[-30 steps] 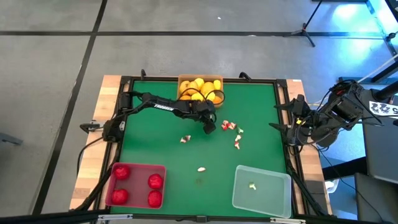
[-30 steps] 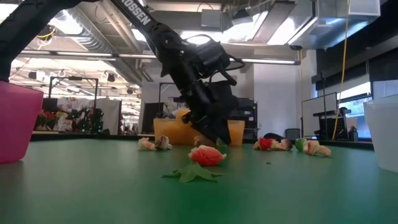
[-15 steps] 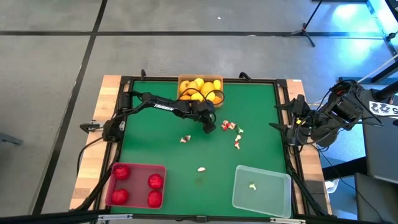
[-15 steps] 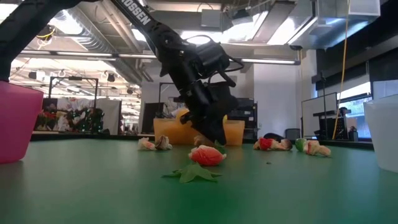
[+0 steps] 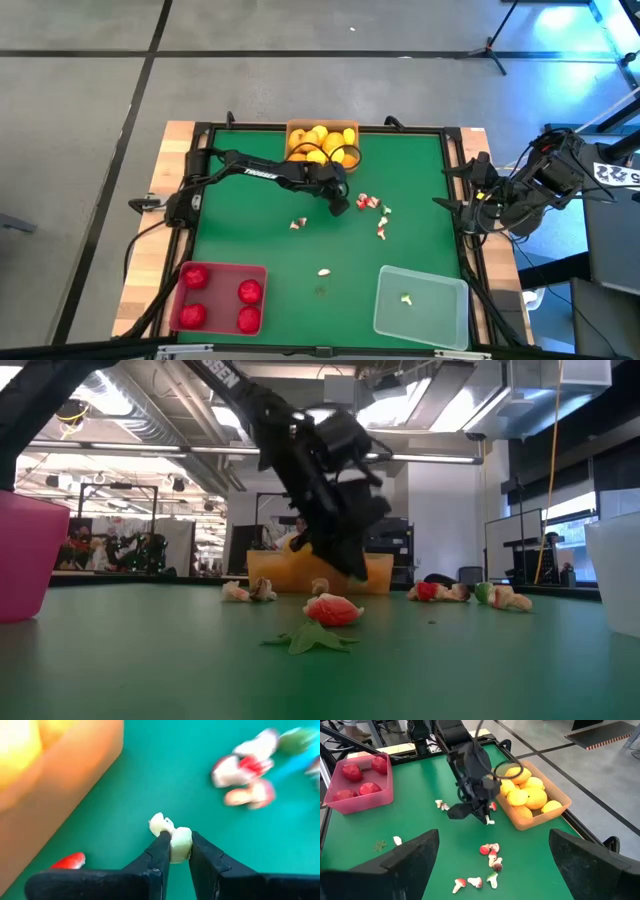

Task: Sort produce into baskets
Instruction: Put the green mushroom into the transparent bin

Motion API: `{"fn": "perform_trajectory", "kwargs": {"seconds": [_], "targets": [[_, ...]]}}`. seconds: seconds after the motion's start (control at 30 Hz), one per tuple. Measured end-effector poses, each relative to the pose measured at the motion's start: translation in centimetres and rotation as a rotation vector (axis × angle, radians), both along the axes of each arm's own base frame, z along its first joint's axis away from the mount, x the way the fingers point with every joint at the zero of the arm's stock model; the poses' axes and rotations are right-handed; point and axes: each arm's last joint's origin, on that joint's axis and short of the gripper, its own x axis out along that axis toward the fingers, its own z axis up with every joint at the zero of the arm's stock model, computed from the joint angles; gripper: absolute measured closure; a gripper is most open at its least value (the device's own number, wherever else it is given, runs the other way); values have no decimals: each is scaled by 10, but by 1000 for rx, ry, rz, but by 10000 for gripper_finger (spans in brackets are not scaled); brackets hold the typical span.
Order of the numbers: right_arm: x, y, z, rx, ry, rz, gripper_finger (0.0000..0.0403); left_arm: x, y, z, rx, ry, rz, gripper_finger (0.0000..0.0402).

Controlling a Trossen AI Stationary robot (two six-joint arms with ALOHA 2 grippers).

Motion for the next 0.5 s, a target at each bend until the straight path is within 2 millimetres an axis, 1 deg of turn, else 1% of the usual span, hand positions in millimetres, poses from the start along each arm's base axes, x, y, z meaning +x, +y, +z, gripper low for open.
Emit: {"fn": "perform_trajectory", "kwargs": {"seconds": [0.07,0.17,0.3,0.4,0.5], "targets": [[0,0,0,0,0,0,29,1,-6,14,-7,-44,-14,347],[0,0,0,-4,3,1,29,4,-20,42,-3,-143,-67,346],[0,-1,0,-13,0,-5,29,11,-45,81,-14,-380,-214,346],[0,0,0,-14,0,-4,29,19,-69,99,-33,-560,-316,346],[0,0,0,-15,1,-4,29,23,-92,108,-35,-679,-369,346]]}}
